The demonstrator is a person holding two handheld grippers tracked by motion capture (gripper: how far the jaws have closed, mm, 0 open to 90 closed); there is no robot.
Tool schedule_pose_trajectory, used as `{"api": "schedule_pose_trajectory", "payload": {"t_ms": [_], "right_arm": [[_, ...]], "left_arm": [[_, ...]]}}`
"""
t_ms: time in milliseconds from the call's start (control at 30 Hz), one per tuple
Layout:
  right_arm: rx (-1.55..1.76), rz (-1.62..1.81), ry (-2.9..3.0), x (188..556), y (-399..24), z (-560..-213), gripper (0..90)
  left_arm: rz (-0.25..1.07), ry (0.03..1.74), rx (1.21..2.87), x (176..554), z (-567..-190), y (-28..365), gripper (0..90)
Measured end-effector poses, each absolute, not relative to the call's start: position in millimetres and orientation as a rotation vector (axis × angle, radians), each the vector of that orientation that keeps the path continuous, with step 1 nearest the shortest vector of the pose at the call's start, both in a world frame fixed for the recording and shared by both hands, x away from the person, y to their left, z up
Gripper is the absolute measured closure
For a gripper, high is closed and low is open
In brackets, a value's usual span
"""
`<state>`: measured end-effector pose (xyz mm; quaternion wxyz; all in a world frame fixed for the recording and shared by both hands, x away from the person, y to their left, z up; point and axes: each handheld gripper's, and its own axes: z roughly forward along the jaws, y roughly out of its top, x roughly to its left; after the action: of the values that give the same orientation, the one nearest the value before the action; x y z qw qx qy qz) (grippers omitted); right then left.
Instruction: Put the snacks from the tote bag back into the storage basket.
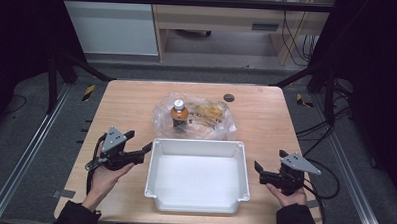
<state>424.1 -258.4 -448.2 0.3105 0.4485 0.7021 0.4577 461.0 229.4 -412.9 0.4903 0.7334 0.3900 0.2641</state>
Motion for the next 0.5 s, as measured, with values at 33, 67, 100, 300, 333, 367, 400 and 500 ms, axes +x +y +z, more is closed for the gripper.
{"api": "schedule_pose_trajectory", "payload": {"t_ms": [33, 67, 100, 300, 333, 367, 400, 500], "right_arm": [[1.184, 1.209, 1.854, 424, -258, -448, 4.3], [1.184, 1.209, 1.852, 424, -259, -448, 4.3], [1.186, 1.212, 1.851, 424, -258, -448, 4.3], [1.181, 1.23, 1.85, 423, -258, -447, 3.9], [1.18, 1.227, 1.85, 423, -258, -447, 4.0], [1.179, 1.227, 1.851, 423, -258, -447, 4.0], [1.179, 1.227, 1.851, 423, -258, -447, 4.0], [1.179, 1.227, 1.851, 424, -258, -447, 4.0]], "left_arm": [[0.641, 0.947, 1.781, 461, -413, 229, 22.3], [0.643, 0.942, 1.778, 463, -410, 228, 22.3], [0.641, 0.94, 1.779, 464, -409, 227, 22.3], [0.64, 0.93, 1.772, 467, -404, 222, 22.3], [0.64, 0.93, 1.771, 468, -403, 221, 22.3], [0.64, 0.93, 1.771, 468, -403, 221, 22.3], [0.639, 0.929, 1.77, 469, -402, 220, 22.3], [0.637, 0.927, 1.766, 472, -400, 217, 22.3]]}}
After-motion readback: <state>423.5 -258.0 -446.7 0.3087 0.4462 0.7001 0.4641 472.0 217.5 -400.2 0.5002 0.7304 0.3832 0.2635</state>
